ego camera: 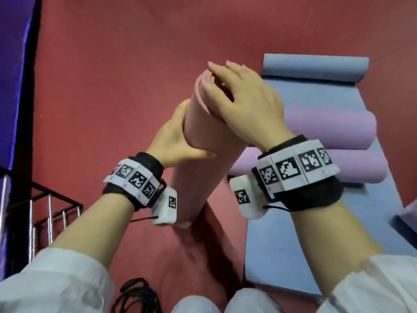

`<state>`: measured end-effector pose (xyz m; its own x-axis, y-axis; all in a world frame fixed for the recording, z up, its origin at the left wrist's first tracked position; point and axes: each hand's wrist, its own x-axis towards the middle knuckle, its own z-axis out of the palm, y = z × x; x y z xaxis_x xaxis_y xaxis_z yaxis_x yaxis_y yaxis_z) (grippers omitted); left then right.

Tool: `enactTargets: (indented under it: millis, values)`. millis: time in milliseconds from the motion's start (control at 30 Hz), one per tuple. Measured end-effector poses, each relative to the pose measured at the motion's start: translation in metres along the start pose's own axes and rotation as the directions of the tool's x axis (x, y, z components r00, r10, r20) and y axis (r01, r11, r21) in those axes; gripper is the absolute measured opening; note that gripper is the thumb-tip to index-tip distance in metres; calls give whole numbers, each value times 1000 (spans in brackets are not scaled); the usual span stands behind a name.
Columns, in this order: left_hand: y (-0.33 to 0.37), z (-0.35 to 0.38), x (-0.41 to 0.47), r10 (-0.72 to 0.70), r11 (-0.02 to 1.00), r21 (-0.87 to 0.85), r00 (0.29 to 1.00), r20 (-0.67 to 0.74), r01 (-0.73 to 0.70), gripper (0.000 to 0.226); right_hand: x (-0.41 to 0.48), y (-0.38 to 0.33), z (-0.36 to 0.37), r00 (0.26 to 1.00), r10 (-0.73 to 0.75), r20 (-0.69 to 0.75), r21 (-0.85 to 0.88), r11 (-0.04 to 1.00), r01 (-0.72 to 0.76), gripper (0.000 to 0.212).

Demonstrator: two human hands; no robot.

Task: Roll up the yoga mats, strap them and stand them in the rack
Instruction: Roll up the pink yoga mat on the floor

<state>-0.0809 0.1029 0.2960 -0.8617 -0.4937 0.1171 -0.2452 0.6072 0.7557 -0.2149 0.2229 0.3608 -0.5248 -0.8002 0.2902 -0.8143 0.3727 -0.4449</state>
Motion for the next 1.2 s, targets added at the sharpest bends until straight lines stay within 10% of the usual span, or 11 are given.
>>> enactTargets:
  millis: [300, 400, 500, 667, 867, 967, 1200]
  values:
    - [-7, -1, -11, -1, 999, -47, 998, -57, -2, 107, -34, 21, 28, 956, -3, -293, 544, 822, 169, 45]
    - [-13, -4, -14, -8, 999, -54, 997, -77, 4, 106, -32, 30, 35, 990, 111, -89, 914, 403, 37, 59]
    - [-18, -12, -14, -10, 997, -73, 996, -86, 4, 105, -16, 25, 16, 991, 99, -93, 966, 248, 66, 42]
    - [-25, -24, -20, -1, 996, -90, 1000, -31, -2, 124, 7, -2, 22, 999, -31, -14, 661, 750, 32, 47]
    - [-14, -36, -23, -7, 998, -64, 994, -111, 0, 125, 5, -24, 23, 958, 275, -74, 859, 506, -79, 51]
    - [-2, -55, -18, 93, 990, -85, 979, -181, -109, 111, 23, -36, 1, 968, 200, -149, 847, 531, 20, 49]
    - [-41, -20, -42, -139, 988, -83, 989, -56, 134, 144, -12, -36, 52, 954, 278, 114, 908, 360, -214, 83]
